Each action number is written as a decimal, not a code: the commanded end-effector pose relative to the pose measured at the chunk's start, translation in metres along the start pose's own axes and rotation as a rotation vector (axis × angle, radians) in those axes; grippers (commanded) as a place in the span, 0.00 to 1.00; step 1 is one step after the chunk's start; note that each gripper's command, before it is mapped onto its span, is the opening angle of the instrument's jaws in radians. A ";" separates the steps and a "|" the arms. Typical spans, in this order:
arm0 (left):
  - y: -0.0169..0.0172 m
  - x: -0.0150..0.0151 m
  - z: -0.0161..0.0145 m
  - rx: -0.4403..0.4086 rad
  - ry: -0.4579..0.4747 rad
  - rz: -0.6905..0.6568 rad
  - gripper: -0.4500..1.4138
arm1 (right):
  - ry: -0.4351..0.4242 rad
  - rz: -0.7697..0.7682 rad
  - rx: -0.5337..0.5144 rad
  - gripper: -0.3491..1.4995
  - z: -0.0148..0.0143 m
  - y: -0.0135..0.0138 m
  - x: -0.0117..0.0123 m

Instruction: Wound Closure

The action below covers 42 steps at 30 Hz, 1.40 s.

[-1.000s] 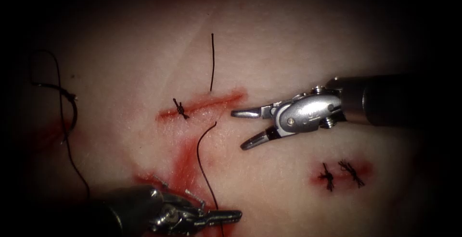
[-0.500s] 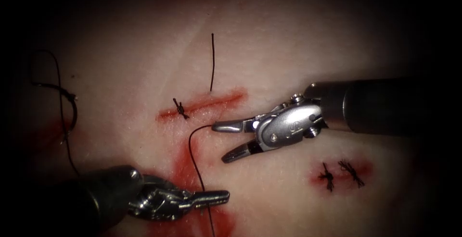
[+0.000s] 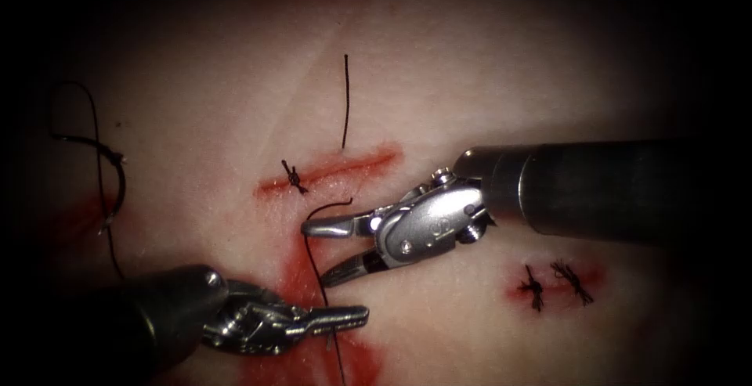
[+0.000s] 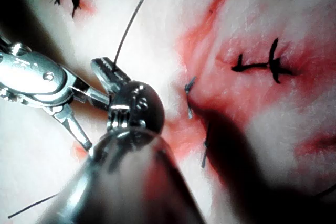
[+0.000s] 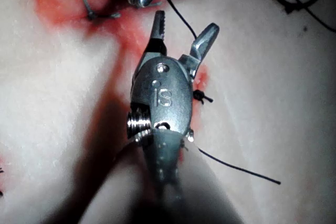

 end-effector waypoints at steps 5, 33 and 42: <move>0.0002 -0.0003 0.0007 0.000 0.001 0.000 0.03 | 0.015 -0.003 -0.002 0.85 0.0011 -0.0003 0.0000; 0.0018 0.0004 0.0031 0.096 -0.049 -0.034 0.76 | -0.130 0.165 -0.063 0.00 -0.0017 0.0032 -0.0045; 0.0026 0.0004 0.0043 0.126 -0.041 -0.026 0.73 | -0.172 0.225 -0.139 0.00 -0.0034 0.0048 -0.0073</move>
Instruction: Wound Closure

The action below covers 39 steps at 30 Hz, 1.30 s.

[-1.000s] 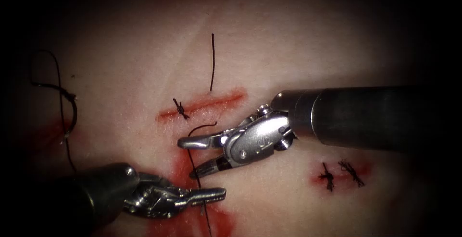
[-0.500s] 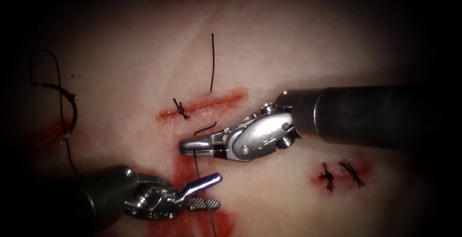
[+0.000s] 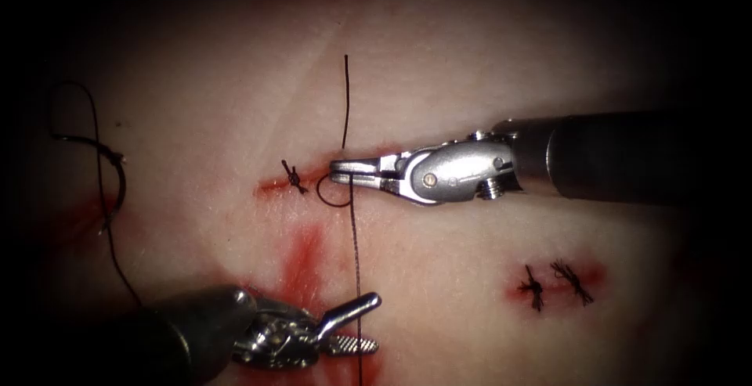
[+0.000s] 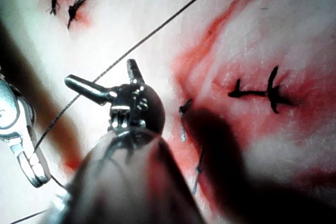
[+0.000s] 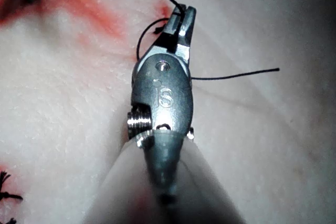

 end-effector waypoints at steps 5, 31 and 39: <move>0.0011 0.0001 0.0011 -0.002 0.010 0.007 0.70 | -0.027 0.006 -0.027 0.00 0.0004 0.0005 -0.0020; 0.0006 0.0011 -0.0002 -0.006 0.027 0.025 0.64 | -0.050 0.011 -0.053 0.00 0.0006 0.0005 -0.0038; 0.0015 0.0013 -0.0004 -0.032 0.021 0.041 0.00 | -0.051 0.011 -0.053 0.00 0.0006 0.0004 -0.0038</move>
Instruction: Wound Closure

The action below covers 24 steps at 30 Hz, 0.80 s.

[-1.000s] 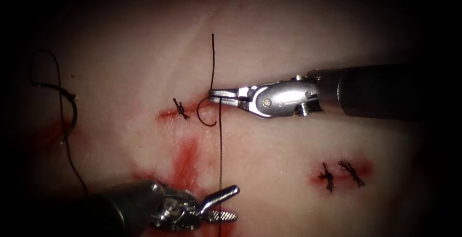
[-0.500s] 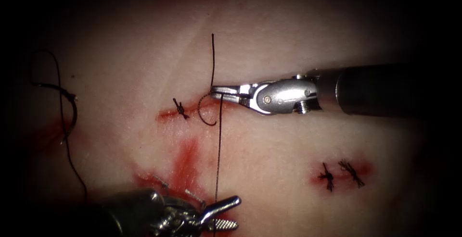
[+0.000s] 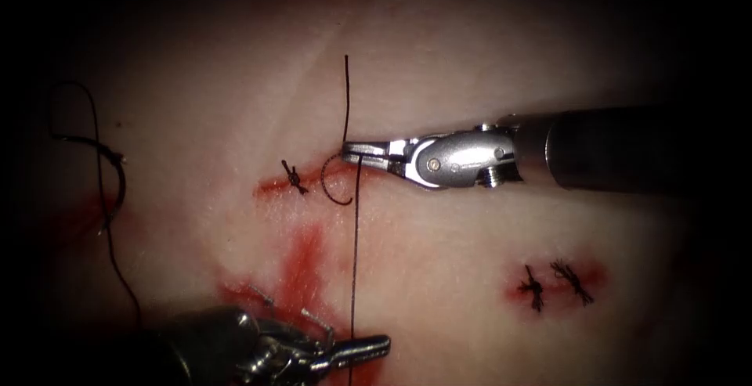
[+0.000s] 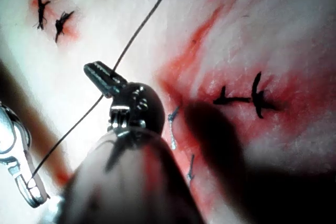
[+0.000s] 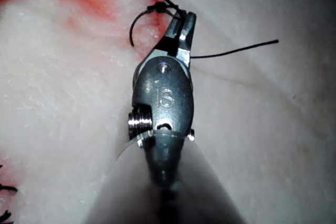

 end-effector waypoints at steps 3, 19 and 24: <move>0.0004 -0.0001 0.0001 -0.043 0.006 0.003 0.00 | 0.002 0.001 0.001 0.00 0.0007 -0.0004 -0.0004; -0.0055 -0.0034 -0.0077 -0.049 -0.096 -0.001 0.00 | 0.008 0.049 0.064 0.00 0.0000 -0.0014 0.0017; -0.0068 -0.0048 -0.0098 -0.054 -0.133 -0.014 0.00 | 0.012 0.075 0.089 0.00 -0.0002 -0.0017 0.0028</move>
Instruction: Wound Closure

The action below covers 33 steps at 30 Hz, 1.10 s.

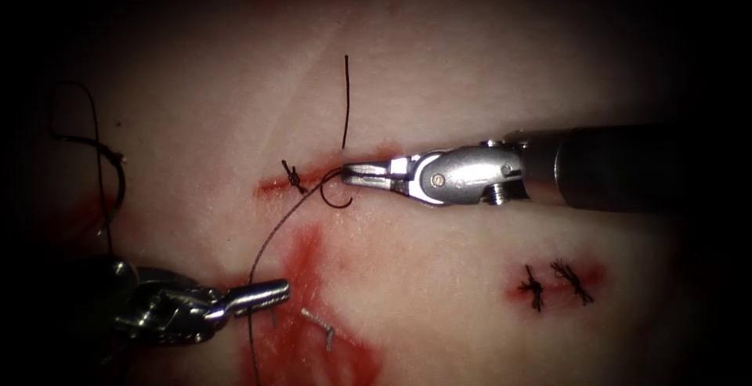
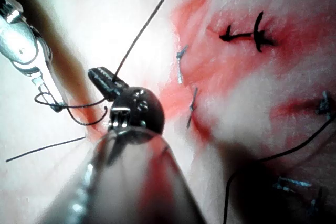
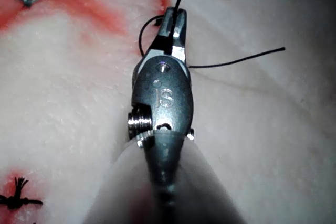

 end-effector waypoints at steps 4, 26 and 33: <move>-0.0001 -0.0017 0.0001 0.001 -0.028 0.000 0.00 | 0.007 0.027 0.006 0.27 0.0008 -0.0008 0.0005; 0.0006 -0.0044 -0.0013 -0.010 -0.175 0.163 0.00 | 0.038 0.207 -0.006 0.94 -0.0047 0.0045 0.0029; 0.0003 -0.0053 -0.0010 -0.008 -0.135 0.159 0.00 | 0.027 0.119 -0.035 0.00 -0.0037 0.0059 0.0011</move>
